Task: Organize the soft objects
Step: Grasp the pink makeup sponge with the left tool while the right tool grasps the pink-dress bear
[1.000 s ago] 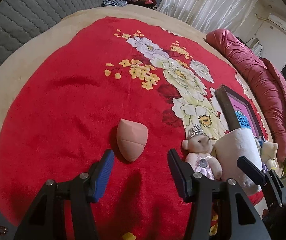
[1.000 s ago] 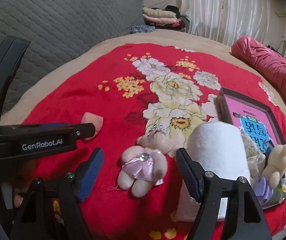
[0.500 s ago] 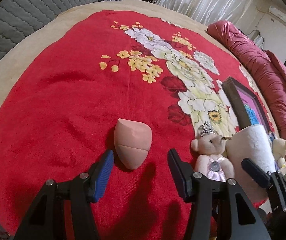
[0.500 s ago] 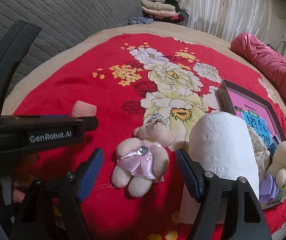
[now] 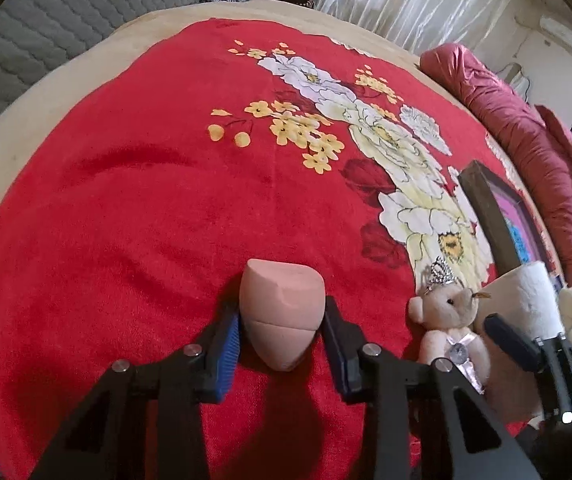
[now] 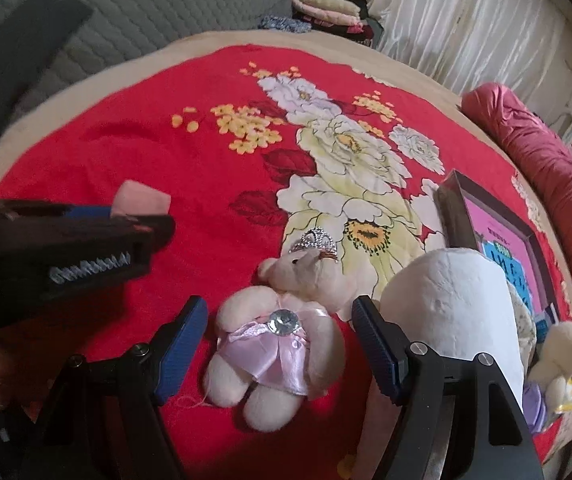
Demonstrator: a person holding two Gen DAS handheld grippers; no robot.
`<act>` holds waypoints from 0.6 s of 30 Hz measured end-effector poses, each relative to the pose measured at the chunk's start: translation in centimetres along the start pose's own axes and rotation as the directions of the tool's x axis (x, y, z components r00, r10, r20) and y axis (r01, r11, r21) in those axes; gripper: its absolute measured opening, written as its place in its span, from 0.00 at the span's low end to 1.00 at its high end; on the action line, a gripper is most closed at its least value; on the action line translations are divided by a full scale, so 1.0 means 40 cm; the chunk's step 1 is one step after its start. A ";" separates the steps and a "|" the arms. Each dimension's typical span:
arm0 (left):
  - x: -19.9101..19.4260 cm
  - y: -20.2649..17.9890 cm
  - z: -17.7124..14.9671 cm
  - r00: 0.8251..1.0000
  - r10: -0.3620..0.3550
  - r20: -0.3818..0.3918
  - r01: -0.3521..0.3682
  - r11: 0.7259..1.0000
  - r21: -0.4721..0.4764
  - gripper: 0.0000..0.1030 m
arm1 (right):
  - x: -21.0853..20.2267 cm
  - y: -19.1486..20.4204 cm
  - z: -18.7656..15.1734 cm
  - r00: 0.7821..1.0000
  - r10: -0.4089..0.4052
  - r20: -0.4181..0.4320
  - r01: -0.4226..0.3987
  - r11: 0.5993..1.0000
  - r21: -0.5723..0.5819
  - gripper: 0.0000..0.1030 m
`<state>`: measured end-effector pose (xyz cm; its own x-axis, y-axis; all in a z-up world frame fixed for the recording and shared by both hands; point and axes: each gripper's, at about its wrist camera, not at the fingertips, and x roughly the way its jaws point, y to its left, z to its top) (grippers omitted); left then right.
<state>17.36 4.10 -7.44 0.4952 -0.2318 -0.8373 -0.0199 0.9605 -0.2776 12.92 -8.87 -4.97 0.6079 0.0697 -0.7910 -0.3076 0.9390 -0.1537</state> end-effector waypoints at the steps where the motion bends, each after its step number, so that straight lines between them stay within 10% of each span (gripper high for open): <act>1: 0.000 0.001 0.000 1.000 -0.004 -0.001 0.004 1.000 -0.001 0.37 | 0.007 0.005 0.002 1.000 -0.008 -0.008 0.008 1.000 -0.012 0.74; 10: 0.002 0.007 0.000 1.000 -0.021 -0.008 0.021 1.000 -0.004 0.37 | 0.075 0.037 0.012 0.990 -0.084 -0.116 0.071 0.991 -0.112 0.74; 18: 0.000 0.008 0.001 1.000 -0.027 -0.007 0.027 1.000 0.006 0.36 | 0.100 0.004 0.035 0.986 -0.068 -0.151 0.047 0.990 -0.135 0.49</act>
<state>17.40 4.41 -7.52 0.4892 -0.2591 -0.8328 -0.0007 0.9547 -0.2975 16.33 -7.98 -7.33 0.5095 -0.0458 -0.8592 -0.3743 0.8873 -0.2693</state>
